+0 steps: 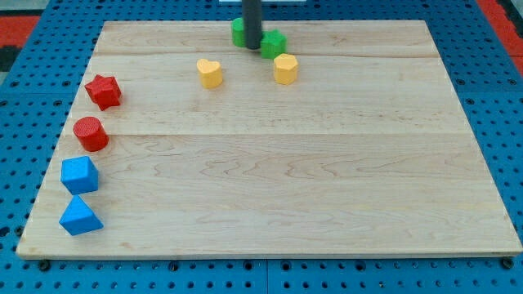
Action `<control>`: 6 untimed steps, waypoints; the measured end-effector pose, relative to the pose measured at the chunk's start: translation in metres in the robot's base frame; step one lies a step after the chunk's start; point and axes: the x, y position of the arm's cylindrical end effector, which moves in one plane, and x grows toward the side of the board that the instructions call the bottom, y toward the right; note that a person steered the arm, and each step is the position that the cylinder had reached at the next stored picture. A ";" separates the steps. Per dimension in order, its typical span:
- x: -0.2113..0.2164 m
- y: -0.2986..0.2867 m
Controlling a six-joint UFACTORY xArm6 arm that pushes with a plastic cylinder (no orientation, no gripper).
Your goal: Push the green star towards down
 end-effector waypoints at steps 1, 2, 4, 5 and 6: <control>0.000 0.073; -0.001 0.112; -0.049 0.127; -0.035 0.149; -0.016 0.149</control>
